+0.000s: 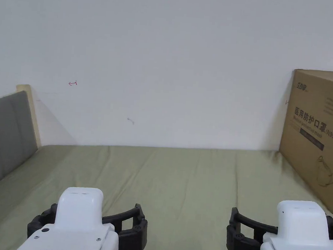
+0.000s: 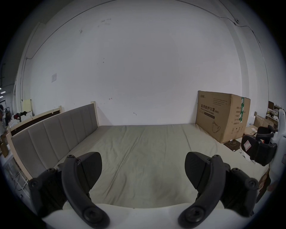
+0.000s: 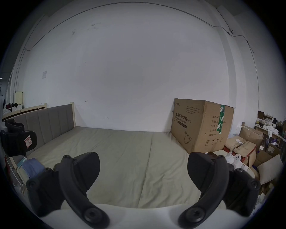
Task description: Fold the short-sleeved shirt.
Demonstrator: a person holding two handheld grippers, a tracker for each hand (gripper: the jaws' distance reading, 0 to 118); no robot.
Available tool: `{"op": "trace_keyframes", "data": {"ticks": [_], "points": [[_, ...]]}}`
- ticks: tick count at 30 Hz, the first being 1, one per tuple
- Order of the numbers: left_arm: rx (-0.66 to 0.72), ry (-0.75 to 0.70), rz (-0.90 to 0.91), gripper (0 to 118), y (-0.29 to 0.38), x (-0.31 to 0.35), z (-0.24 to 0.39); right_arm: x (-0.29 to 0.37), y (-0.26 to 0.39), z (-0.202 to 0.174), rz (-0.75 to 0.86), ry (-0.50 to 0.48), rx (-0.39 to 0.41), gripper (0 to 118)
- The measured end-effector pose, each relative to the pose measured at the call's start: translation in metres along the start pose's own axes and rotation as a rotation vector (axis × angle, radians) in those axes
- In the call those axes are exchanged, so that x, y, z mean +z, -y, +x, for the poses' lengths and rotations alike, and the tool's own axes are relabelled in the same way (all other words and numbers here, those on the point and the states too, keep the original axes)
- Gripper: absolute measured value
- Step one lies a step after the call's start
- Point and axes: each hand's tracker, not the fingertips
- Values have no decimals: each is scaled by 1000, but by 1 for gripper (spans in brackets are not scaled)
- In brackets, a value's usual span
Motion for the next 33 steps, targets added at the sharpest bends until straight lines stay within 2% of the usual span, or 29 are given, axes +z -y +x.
{"op": "trace_keyframes", "data": {"ticks": [6,14,20,33], "points": [[-44,1,25,110,0,-1,4,0,-2,1,10,0,-13,115],[27,37,-76,110,-7,-9,4,-1,0,1,-9,13,-7,115],[-16,29,-48,110,-8,-9,6,-5,2,3,-19,16,-12,115],[-20,22,-93,110,-6,-13,5,-6,3,3,-25,25,3,115]]}}
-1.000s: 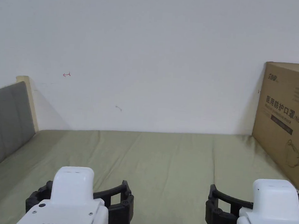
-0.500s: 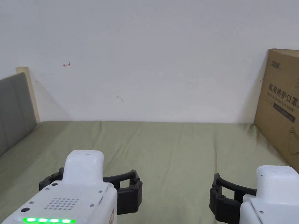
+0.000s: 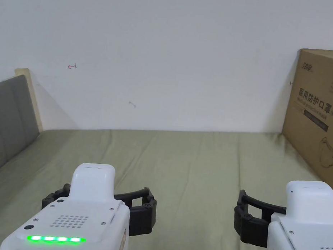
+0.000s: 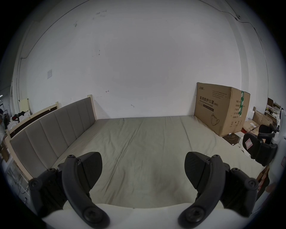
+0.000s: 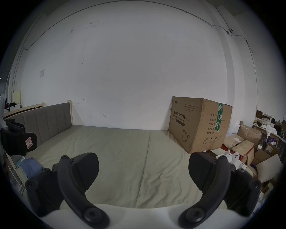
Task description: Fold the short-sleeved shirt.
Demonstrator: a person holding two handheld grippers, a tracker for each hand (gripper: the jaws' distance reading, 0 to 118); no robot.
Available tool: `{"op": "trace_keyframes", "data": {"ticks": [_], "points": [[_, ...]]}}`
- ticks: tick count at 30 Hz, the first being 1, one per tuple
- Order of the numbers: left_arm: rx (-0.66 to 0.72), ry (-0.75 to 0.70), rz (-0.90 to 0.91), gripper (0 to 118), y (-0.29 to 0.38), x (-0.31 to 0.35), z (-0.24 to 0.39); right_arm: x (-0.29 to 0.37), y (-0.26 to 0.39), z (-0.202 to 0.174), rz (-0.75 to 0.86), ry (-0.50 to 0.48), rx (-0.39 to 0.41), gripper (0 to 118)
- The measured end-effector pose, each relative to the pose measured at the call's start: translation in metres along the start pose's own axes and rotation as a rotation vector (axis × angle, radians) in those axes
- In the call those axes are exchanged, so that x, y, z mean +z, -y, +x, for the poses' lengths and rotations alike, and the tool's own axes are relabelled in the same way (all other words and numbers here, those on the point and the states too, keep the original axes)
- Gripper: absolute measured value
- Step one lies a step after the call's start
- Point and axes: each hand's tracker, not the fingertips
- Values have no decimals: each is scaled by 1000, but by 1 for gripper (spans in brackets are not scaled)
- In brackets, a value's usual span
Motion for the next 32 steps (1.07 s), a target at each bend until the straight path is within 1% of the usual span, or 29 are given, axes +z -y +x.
{"op": "trace_keyframes", "data": {"ticks": [3,6,14,21,32], "points": [[11,10,9,110,-1,2,-2,-1,0,1,-9,-9,-13,116],[9,2,7,110,-2,1,-2,-2,1,1,-12,-7,-4,116],[-34,7,48,110,-1,7,4,-2,0,2,-16,-16,-18,115],[-6,13,49,110,-2,8,2,0,-1,5,-18,-16,-27,116],[-2,21,71,110,-2,10,2,2,-1,5,-17,-15,-28,116]]}}
